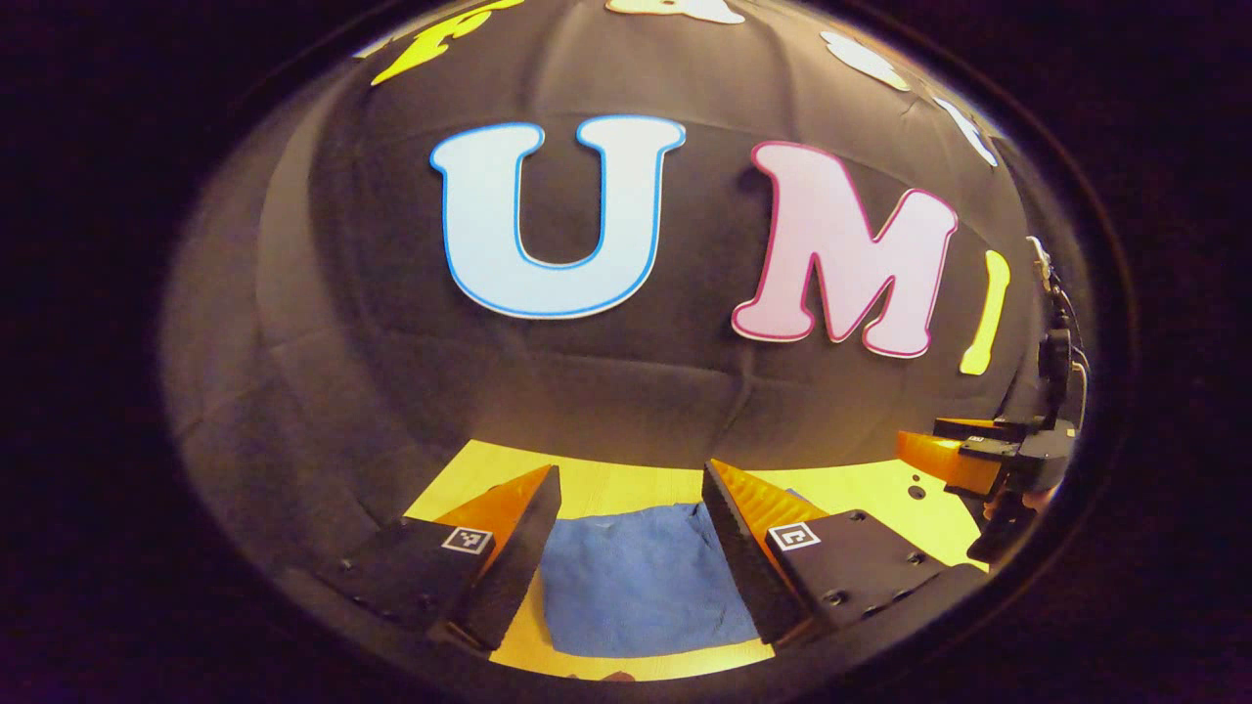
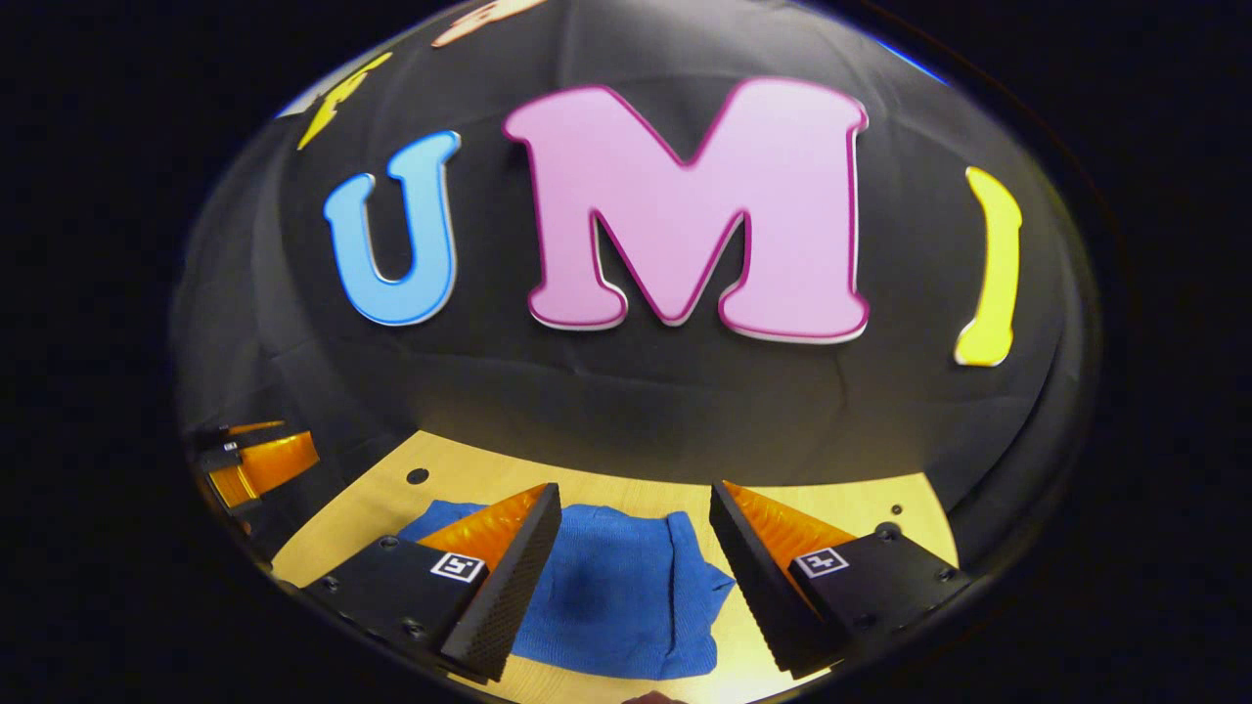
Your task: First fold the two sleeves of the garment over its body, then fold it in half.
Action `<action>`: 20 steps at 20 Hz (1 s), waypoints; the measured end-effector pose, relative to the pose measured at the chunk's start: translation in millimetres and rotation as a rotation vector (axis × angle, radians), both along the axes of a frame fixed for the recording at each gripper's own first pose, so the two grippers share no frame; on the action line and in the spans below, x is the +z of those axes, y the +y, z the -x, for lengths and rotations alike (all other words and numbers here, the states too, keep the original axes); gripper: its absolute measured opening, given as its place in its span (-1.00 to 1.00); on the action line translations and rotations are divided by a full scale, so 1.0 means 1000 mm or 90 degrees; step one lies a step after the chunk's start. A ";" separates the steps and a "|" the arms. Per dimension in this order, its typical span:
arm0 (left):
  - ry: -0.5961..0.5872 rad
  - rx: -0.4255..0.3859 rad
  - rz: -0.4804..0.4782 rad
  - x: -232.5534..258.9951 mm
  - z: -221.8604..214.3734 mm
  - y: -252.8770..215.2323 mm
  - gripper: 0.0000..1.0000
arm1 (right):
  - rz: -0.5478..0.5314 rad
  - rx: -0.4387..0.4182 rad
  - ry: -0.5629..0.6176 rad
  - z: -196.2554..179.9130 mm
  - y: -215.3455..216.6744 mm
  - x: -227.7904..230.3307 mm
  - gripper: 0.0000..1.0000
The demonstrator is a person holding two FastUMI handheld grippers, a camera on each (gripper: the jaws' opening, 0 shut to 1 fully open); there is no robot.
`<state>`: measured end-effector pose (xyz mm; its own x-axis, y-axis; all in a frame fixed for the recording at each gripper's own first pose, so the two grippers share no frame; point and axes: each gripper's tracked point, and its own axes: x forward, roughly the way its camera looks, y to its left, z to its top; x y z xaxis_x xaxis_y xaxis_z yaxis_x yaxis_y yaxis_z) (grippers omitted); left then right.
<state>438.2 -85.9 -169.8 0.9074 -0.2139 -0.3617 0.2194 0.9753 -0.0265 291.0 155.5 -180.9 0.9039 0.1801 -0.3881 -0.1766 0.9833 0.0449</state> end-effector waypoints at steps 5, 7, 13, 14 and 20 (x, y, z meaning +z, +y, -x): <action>-0.097 -0.001 0.023 0.023 0.013 -0.003 0.68 | 0.040 -0.016 -0.104 0.103 -0.008 0.075 0.94; -0.134 0.018 0.023 0.031 0.016 0.001 0.59 | 0.051 -0.032 -0.120 0.148 -0.011 0.093 0.93; -0.142 0.037 0.056 0.032 0.046 0.001 0.56 | 0.054 -0.016 -0.205 0.274 -0.006 0.152 0.92; -0.143 0.038 0.071 0.035 0.049 -0.003 0.64 | 0.048 -0.019 -0.212 0.286 -0.006 0.160 0.92; -0.187 0.070 0.046 0.044 0.065 0.008 0.72 | 0.011 -0.007 -0.232 0.317 -0.006 0.174 0.92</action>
